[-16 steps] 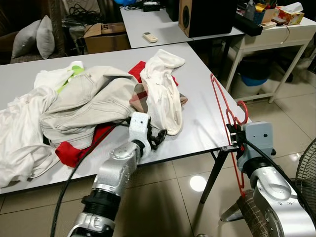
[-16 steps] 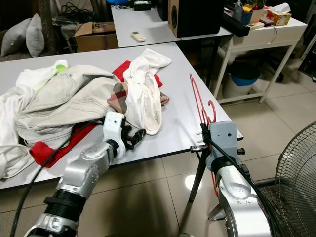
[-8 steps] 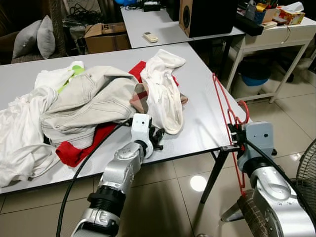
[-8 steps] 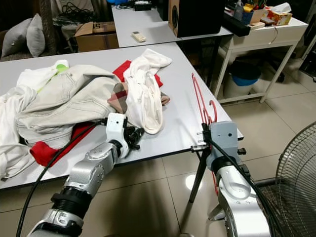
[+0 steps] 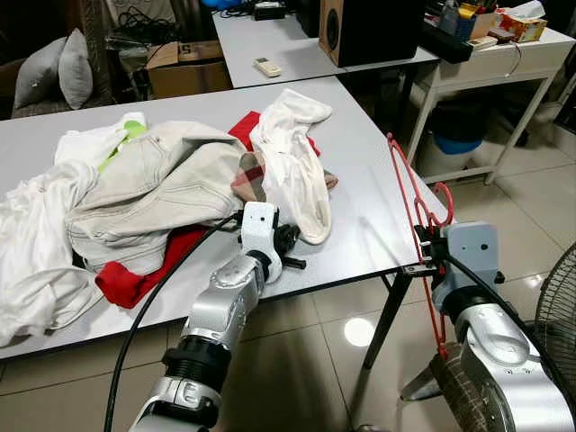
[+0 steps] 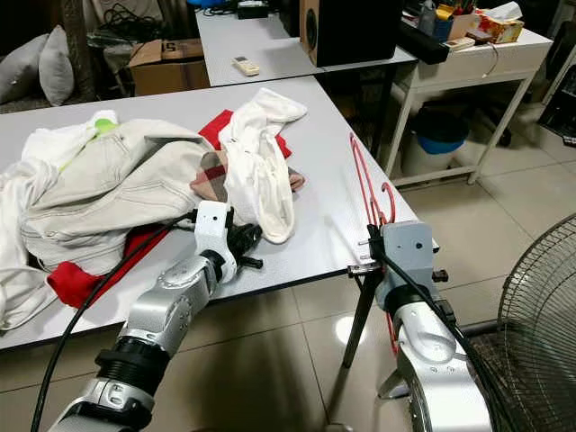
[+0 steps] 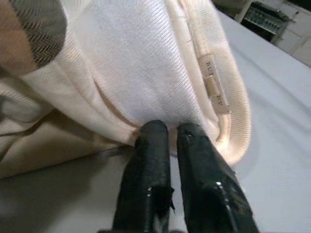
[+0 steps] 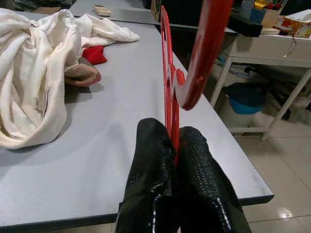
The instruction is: Hang hanger
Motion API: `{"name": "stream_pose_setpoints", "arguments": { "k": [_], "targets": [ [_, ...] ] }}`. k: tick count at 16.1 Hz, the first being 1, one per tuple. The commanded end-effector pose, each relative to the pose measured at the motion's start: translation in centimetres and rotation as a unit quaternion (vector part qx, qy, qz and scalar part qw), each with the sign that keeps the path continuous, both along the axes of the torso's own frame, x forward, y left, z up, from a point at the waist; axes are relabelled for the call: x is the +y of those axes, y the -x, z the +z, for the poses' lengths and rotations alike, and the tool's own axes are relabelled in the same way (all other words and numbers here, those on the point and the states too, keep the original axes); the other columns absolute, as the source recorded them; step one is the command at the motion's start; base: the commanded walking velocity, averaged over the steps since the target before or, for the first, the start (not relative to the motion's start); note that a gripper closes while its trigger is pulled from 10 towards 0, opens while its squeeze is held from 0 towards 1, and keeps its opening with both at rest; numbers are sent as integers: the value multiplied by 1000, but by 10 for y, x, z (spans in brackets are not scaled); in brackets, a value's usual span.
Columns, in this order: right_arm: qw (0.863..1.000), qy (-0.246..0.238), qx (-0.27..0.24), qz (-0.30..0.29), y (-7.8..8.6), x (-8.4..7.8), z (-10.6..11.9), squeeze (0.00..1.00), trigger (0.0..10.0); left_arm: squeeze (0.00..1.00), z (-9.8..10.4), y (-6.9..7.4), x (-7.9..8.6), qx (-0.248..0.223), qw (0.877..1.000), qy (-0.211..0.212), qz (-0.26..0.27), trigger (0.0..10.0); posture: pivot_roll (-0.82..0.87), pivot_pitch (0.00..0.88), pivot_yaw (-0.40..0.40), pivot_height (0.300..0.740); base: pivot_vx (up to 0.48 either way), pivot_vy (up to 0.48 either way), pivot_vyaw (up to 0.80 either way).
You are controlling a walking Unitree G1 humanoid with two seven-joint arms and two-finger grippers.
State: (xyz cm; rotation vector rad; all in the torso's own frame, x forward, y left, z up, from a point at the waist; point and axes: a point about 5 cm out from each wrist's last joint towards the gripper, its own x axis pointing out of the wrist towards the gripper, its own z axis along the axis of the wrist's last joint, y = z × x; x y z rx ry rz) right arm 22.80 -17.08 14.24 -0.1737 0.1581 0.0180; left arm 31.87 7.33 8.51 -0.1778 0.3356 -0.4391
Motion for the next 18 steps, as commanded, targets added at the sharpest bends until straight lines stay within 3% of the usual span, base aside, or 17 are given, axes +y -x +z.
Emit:
{"name": "stream_pose_setpoints", "arguments": {
  "k": [1,3,8,11,12,13,14,15,18],
  "targets": [
    [1000,-7,-12,4,-1,2,4,0,10000,0,10,-2,6,-25,1000,4,-9,0,-108,0,85,740,0,0,0],
    [1000,-8,-13,4,-1,3,4,0,10000,0,16,-2,13,-40,999,3,-25,0,-105,0,86,740,0,0,0],
    [995,-69,-55,35,-5,4,19,0,10000,0,77,-15,59,-131,990,3,-51,0,-76,0,86,740,0,0,0],
    [993,-73,-59,67,-5,4,23,0,10000,0,97,-18,70,-147,988,-11,-55,0,-57,0,91,740,0,0,0],
    [993,-73,-59,67,-6,3,22,0,10000,0,90,-16,62,-137,988,-31,-64,10000,-53,0,99,740,0,0,0],
    [993,-74,-59,64,-6,3,22,0,10000,0,84,-14,57,-129,988,-42,-68,10000,-53,0,99,740,0,0,0],
    [994,-72,-56,56,-6,4,20,0,10000,345,77,-6,45,-137,985,-21,-101,10000,-65,0,106,740,0,0,0],
    [995,-69,-52,48,-5,3,18,0,10000,1000,71,-2,39,-150,982,-36,-112,10000,-74,0,108,740,0,0,0],
    [998,-53,-36,25,-1,-1,12,0,10000,1000,43,10,28,-127,984,-56,-110,10000,-96,0,109,740,0,0,0]
  ]
}}
